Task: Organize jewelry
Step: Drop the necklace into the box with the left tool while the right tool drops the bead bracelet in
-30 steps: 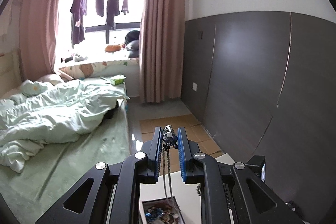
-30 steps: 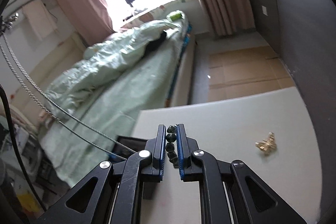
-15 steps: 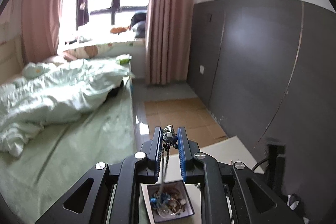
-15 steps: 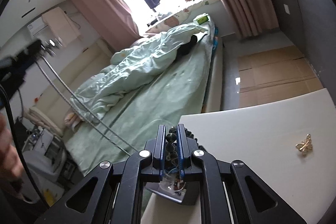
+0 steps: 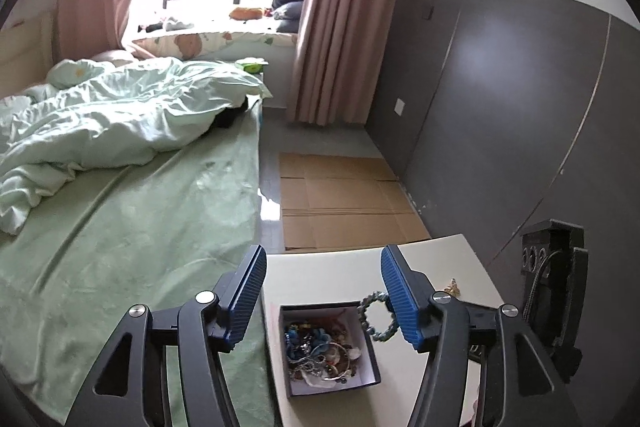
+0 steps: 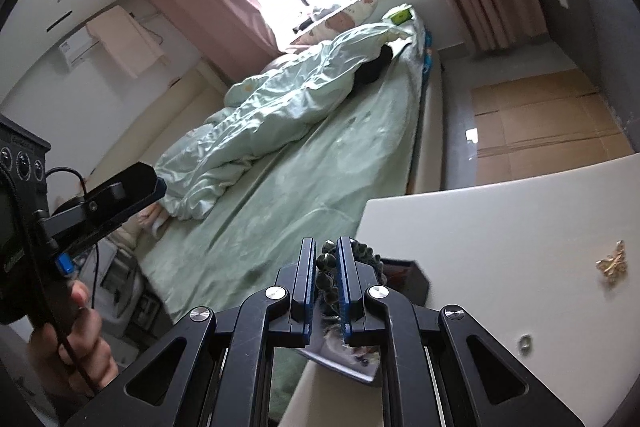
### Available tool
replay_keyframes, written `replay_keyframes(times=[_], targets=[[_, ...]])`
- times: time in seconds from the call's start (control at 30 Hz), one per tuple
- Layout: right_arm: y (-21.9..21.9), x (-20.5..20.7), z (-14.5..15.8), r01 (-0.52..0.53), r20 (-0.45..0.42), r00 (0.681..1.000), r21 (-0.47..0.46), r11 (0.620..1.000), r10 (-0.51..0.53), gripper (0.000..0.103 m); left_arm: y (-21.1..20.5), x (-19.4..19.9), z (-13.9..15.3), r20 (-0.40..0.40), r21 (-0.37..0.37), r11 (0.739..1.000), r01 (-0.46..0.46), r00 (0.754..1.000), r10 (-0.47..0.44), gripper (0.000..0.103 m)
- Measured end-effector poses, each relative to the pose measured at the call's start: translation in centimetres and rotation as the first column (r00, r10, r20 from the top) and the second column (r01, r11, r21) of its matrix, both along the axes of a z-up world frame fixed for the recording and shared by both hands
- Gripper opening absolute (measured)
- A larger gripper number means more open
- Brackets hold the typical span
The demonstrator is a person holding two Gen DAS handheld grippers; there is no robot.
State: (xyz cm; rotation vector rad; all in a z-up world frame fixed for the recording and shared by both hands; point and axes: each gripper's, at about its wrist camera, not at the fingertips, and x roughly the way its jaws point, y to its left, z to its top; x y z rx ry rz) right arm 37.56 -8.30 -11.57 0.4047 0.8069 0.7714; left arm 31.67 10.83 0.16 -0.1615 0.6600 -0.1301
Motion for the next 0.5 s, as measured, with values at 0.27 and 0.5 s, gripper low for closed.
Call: replay_keyframes(times=[0.27,0.5], targets=[[1.6,1.1,-2.5,-0.023,-0.123,0.992,-0.071,0.997,0.014,0.052,0.6,-0.1,-0.9,0.001,-0.009,0.999,-0.035,0.999,0.035,0.087],[-3.7,1.4,-2.3,0.094,-0.134,0.985,-0.107,0.990,-0.108,0.053,-0.8,0.7,-2.2,-0.030,-0.022,1.000,-0.012,0.999,0.011,0.087]])
